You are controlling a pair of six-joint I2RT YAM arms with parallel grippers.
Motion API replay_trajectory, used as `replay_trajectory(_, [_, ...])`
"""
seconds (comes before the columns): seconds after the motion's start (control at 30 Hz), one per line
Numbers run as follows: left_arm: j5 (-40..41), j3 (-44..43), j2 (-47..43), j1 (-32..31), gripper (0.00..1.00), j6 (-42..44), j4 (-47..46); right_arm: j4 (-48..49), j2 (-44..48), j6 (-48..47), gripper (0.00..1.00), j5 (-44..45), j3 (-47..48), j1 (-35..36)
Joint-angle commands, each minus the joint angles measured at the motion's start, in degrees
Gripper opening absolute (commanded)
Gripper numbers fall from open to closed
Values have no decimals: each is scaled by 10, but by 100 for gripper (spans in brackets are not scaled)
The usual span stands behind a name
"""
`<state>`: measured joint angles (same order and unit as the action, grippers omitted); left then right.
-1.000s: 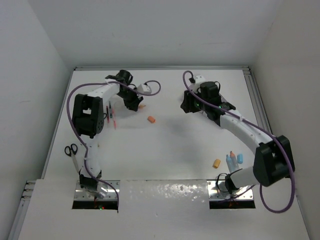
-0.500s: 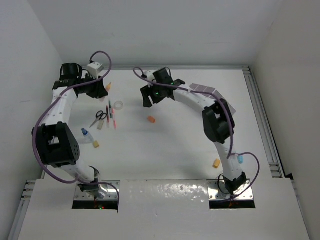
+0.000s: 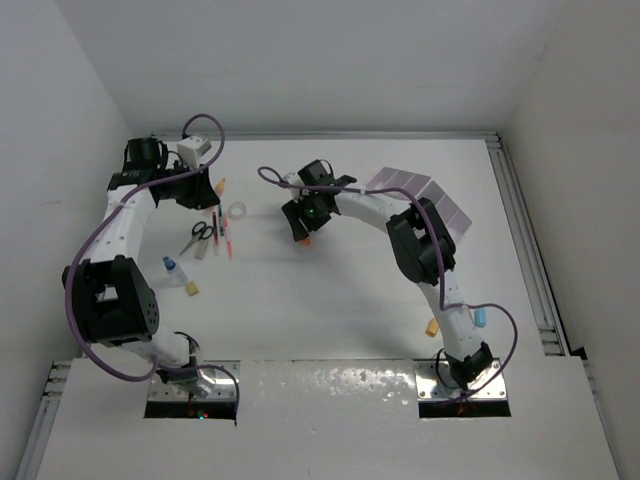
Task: Sort the stationery into containers
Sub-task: Close the pen cap on the pen.
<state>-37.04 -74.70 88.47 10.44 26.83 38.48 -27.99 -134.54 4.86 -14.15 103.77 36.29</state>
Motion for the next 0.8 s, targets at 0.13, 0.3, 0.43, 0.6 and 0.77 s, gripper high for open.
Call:
replay_trajectory(0.13, [0,19,-46,-8,0,-5,-20,7,8,-16,51,97,-15,38])
replay_trajectory(0.3, [5,30,-57,-8,0,-4,-21,5,15,-13,35,134,-26,46])
replay_trajectory(0.43, [-1,39,-66,-10,0,-6,-27,14,30,-6,9,135,-41,51])
replay_trajectory(0.6, [-9,37,-65,-23,0,-6,-19,5,59,34,0,87,-33,35])
replay_trajectory(0.77, [-52,15,-72,-56,0,4,21,34,149,67,0,8,-48,-1])
